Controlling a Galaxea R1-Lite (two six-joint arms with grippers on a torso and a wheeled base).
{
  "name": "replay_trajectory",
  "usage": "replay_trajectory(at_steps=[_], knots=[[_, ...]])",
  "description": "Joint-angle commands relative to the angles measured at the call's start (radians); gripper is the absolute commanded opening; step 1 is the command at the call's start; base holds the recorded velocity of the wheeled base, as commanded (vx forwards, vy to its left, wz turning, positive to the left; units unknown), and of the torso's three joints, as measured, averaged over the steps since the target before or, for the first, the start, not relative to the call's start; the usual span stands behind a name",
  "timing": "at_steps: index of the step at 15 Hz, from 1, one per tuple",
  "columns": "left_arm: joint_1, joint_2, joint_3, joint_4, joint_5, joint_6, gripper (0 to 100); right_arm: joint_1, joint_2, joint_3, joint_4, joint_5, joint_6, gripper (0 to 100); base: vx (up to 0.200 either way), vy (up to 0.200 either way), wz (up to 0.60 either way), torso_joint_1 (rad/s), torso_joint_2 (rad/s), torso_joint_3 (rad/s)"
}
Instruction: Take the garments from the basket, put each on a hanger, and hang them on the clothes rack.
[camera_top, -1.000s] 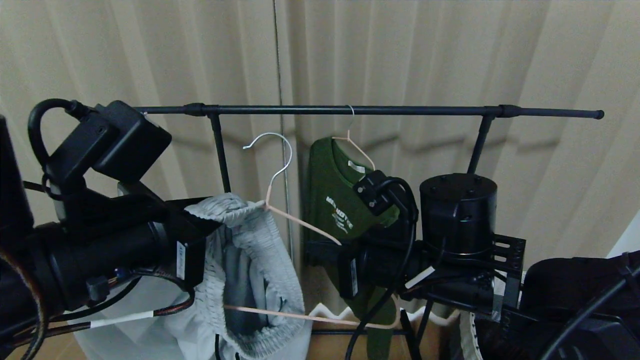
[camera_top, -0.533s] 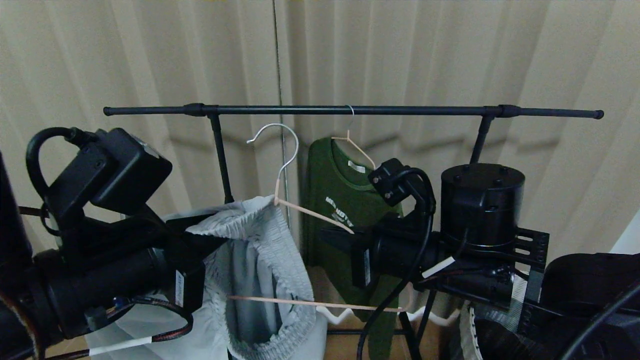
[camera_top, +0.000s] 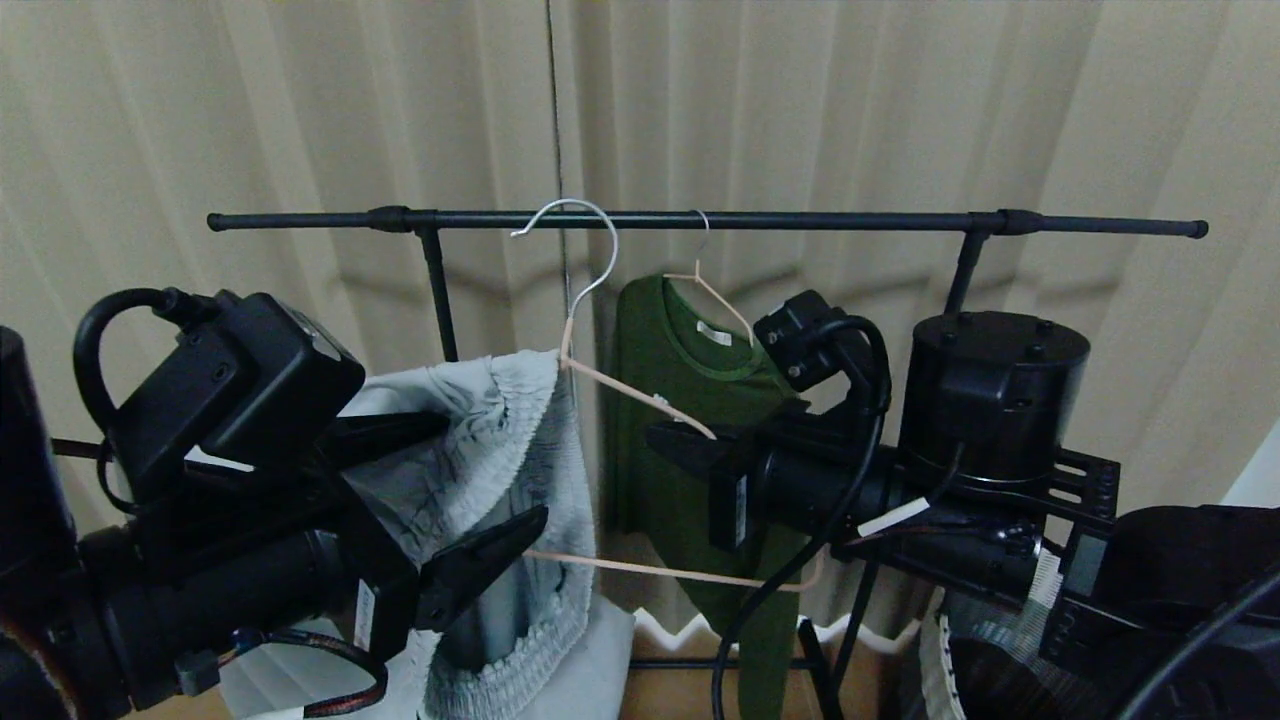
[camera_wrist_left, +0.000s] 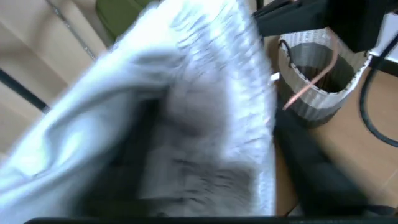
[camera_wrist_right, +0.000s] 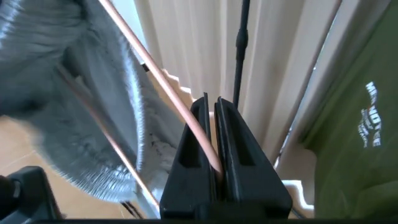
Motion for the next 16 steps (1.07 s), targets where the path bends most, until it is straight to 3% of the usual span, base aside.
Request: replay_trajectory(at_steps=[1,6,10,14,16], knots=[[0.000,-0.024,0.005,-0.003,0.000,0.002,100,-0.031,-0.002,0.010,-0.015,0.001,-0.028,0,0.000,0.000,0.00,0.000,0.00,0.000],[-0.001,-0.115,0.025,-0.003,-0.001,0.025,100,-0.134,-0.008,0.035,-0.036,0.001,-0.093,0,0.000,0.000,0.00,0.000,0.00,0.000],[0.022,-0.145,0.025,-0.003,-0.057,0.086,100,-0.153,-0.074,0.099,-0.036,0.001,-0.111,0,0.000,0.000,0.00,0.000,0.00,0.000],[0.094,-0.061,0.005,-0.007,-0.060,0.267,100,-0.148,-0.131,0.168,-0.045,0.006,-0.188,0,0.000,0.000,0.00,0.000,0.00,0.000],[0.117,-0.001,0.000,-0.061,-0.063,0.367,100,-0.133,-0.120,0.190,-0.098,0.007,-0.198,0,0.000,0.000,0.00,0.000,0.00,0.000]])
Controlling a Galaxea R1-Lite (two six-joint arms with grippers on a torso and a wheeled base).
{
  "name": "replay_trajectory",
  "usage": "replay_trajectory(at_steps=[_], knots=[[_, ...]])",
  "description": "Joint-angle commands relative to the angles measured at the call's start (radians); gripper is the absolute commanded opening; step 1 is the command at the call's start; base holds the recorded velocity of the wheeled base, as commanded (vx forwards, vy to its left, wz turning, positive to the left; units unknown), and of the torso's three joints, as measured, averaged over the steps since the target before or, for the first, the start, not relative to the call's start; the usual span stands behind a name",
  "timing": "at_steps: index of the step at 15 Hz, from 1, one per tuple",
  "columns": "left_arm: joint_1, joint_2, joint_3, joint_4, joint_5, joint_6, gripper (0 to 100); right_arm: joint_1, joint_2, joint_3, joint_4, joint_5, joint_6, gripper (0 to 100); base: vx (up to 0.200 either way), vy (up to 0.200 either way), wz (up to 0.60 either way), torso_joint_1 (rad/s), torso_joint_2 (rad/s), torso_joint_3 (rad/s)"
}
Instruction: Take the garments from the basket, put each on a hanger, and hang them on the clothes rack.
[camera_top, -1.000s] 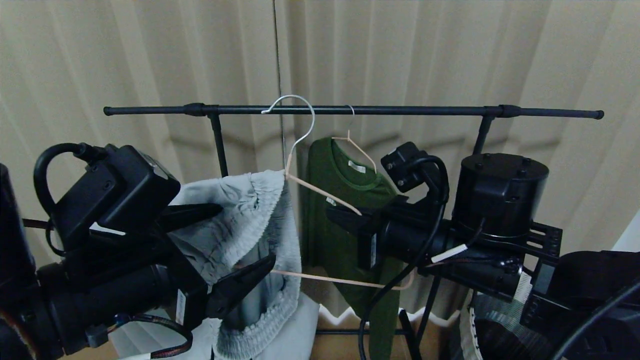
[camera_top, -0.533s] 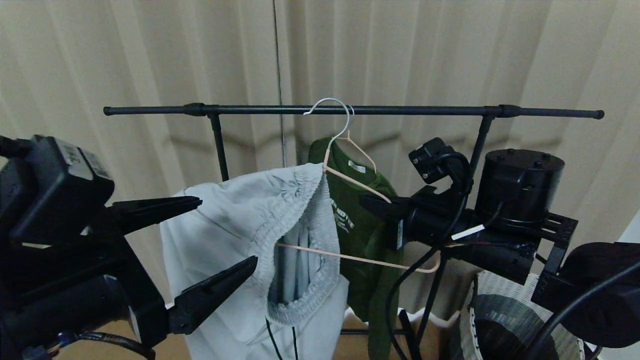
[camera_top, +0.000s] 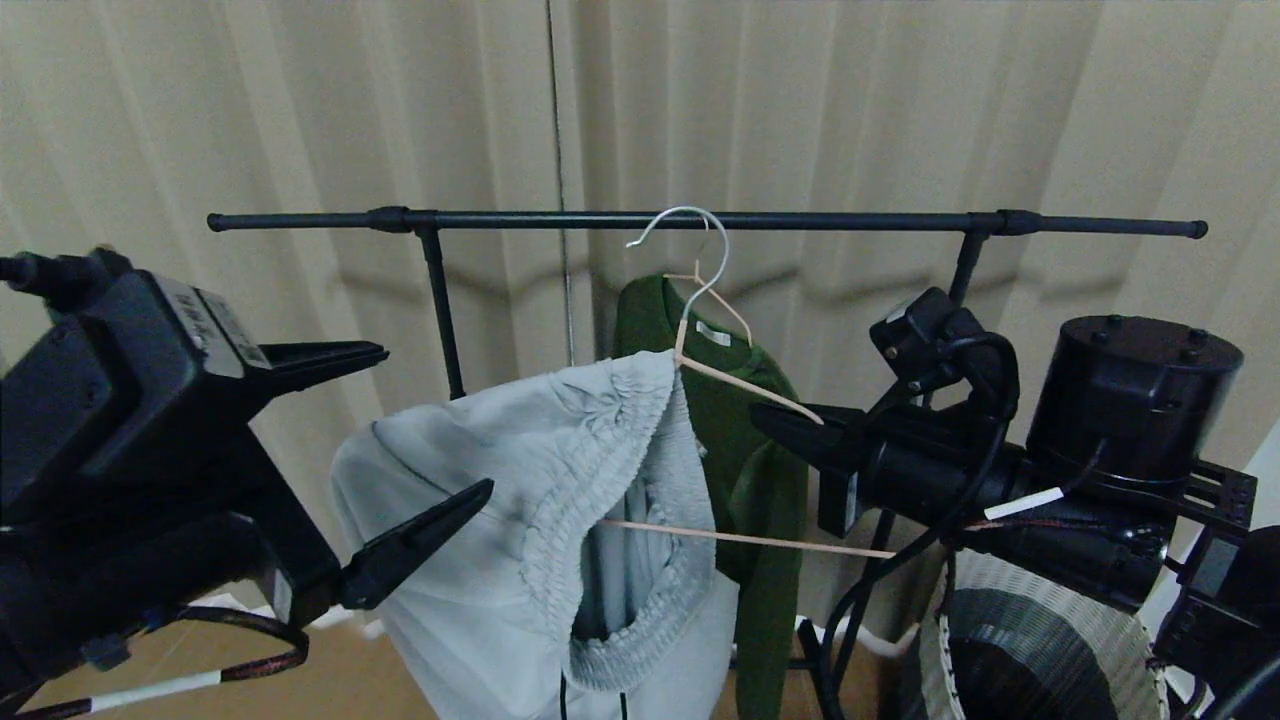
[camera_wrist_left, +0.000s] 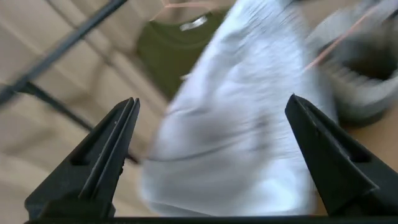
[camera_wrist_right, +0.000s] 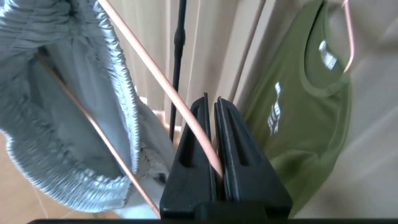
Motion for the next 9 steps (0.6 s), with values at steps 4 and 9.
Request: replay_trajectory(at_steps=[4,9], knots=[[0.034,0.195,-0.096,-0.038,0.000,0.045,100,0.038,0.035,0.022,-0.090,0.003,-0.038,0,0.000,0.000,0.00,0.000,0.00,0.000],[0.069,0.235,-0.137,-0.040,0.000,0.140,100,0.070,0.037,0.022,-0.101,0.005,-0.063,0,0.000,0.000,0.00,0.000,0.00,0.000]])
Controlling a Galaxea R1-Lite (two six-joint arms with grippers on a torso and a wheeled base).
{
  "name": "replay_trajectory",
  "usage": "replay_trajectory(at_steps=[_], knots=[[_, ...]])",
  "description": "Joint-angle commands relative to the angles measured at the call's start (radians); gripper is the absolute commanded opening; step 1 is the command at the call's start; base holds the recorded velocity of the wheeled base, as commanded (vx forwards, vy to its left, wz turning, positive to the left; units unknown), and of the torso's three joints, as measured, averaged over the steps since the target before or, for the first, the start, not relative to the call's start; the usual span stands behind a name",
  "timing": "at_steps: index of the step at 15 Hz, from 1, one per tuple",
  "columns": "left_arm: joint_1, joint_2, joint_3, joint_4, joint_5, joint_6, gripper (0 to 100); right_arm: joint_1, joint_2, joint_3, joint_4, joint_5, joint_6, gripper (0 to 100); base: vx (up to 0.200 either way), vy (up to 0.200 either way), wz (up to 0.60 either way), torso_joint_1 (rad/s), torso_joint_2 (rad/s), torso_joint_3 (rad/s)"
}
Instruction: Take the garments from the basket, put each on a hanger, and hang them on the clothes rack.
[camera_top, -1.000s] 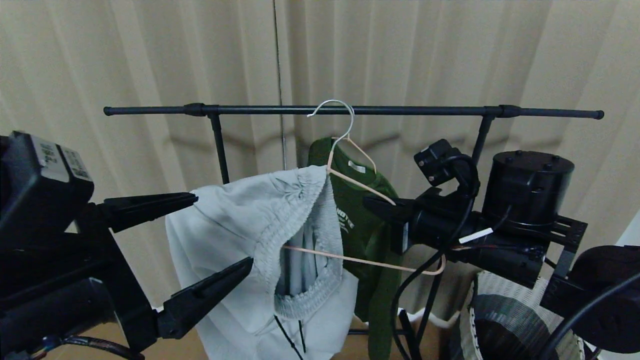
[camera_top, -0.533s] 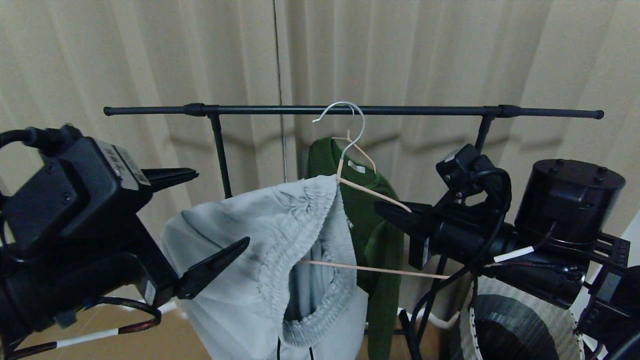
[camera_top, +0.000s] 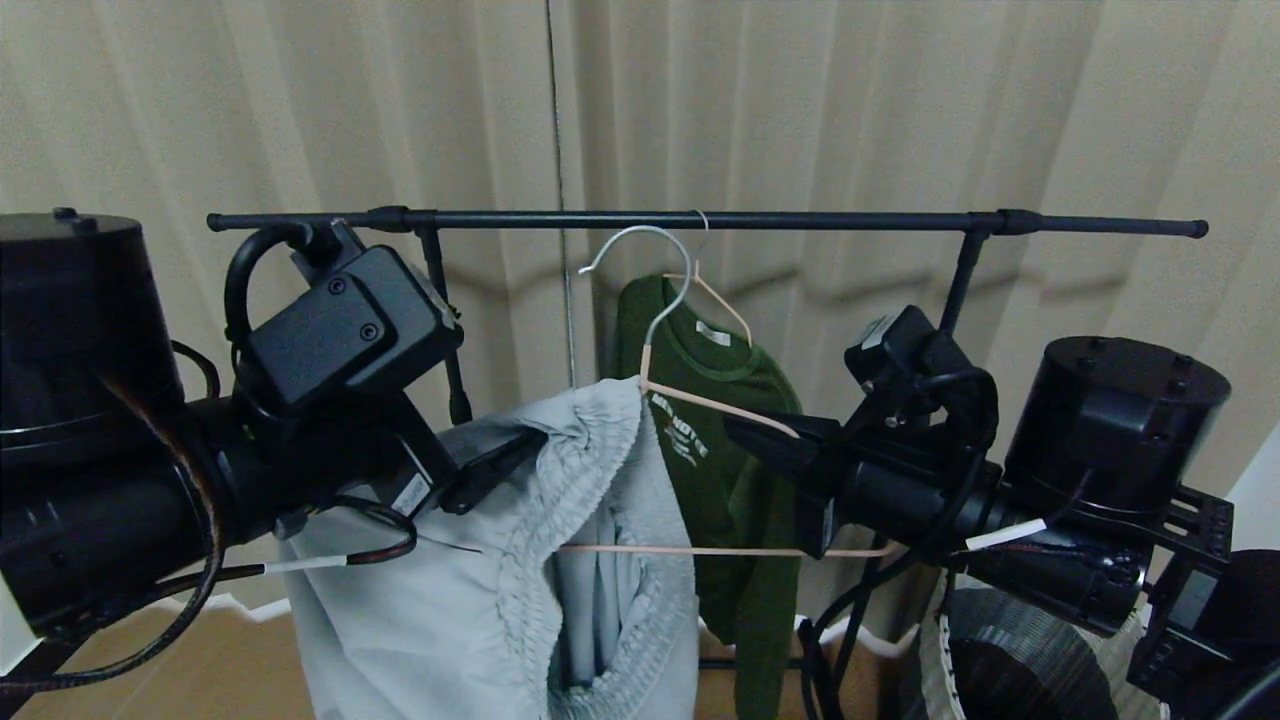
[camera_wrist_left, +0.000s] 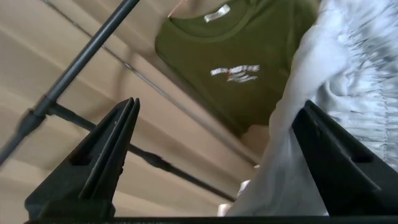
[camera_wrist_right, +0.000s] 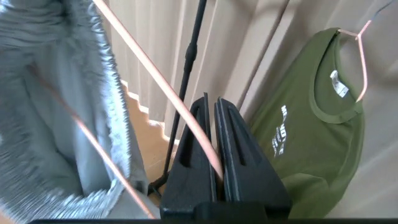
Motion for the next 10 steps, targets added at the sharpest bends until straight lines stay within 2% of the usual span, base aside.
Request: replay_trajectory(at_steps=[1,10], knots=[[0.027,0.021,-0.001,0.000,0.001,0.027,100,0.012,0.005,0.000,-0.026,0.002,-0.002,0,0.000,0.000,0.00,0.000,0.00,0.000],[0.039,0.027,0.021,0.000,-0.001,0.033,100,0.017,-0.004,0.010,-0.050,0.040,-0.002,0,0.000,0.000,0.00,0.000,0.00,0.000]])
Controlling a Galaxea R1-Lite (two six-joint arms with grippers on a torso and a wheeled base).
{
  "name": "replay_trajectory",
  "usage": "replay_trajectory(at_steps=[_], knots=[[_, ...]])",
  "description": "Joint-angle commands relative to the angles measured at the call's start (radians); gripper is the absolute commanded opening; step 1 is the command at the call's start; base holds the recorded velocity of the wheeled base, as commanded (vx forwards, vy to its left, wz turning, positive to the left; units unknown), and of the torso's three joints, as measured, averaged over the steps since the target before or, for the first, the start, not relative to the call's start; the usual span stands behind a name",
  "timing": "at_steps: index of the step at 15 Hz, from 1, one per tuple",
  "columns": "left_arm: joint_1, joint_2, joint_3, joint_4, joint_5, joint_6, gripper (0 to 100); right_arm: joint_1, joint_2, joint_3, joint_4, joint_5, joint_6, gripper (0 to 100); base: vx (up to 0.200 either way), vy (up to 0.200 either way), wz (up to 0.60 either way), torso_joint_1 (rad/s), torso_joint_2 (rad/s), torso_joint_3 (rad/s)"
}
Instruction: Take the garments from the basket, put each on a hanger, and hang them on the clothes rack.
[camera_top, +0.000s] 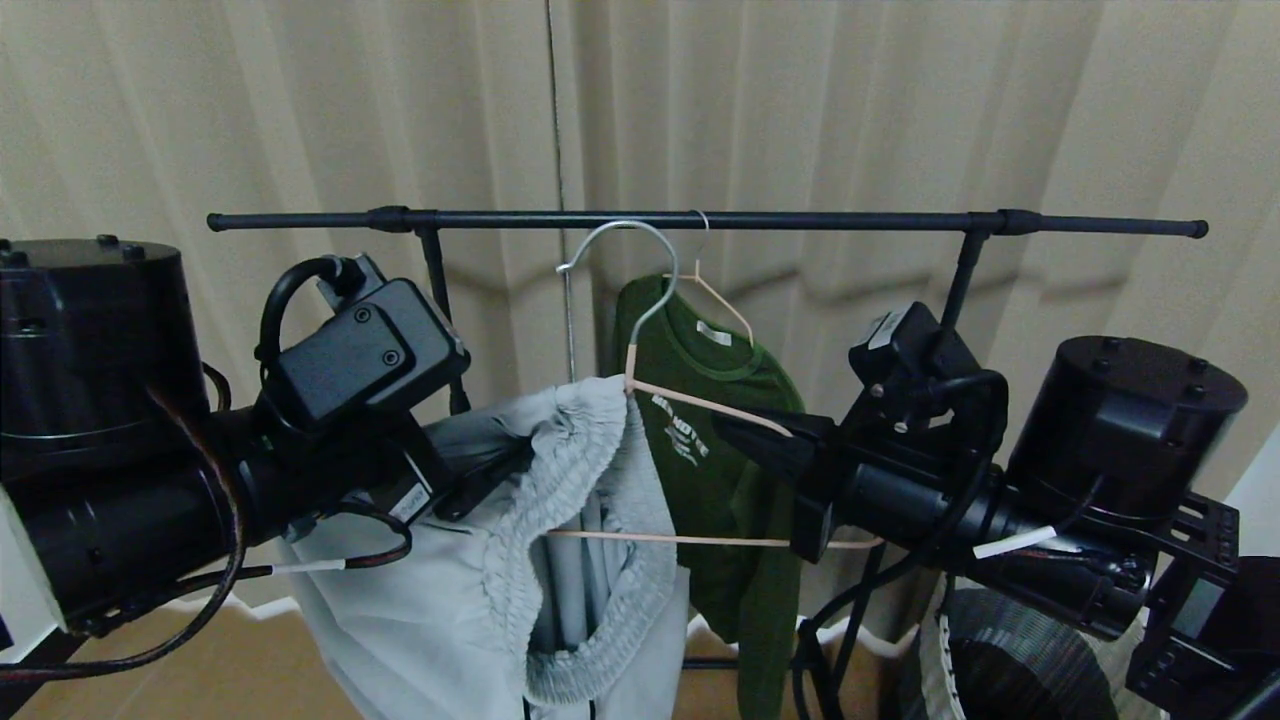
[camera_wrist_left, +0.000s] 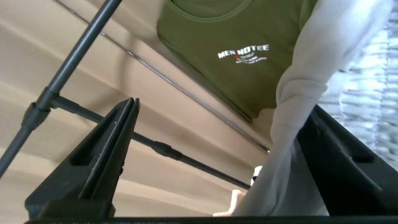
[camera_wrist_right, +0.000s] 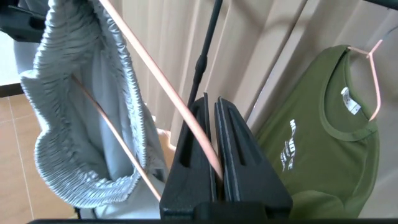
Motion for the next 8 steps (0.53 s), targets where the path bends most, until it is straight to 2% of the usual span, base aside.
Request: replay_trajectory(at_steps=[1,8], knots=[[0.001,0.005,-0.001,-0.001,0.001,0.000,0,0.000,-0.006,0.005,0.000,0.003,0.000,0,0.000,0.000,0.00,0.000,0.00,0.000],[0.001,0.004,0.004,-0.001,0.002,-0.002,0,0.000,0.002,0.015,-0.002,0.003,0.002,0,0.000,0.000,0.00,0.000,0.00,0.000]])
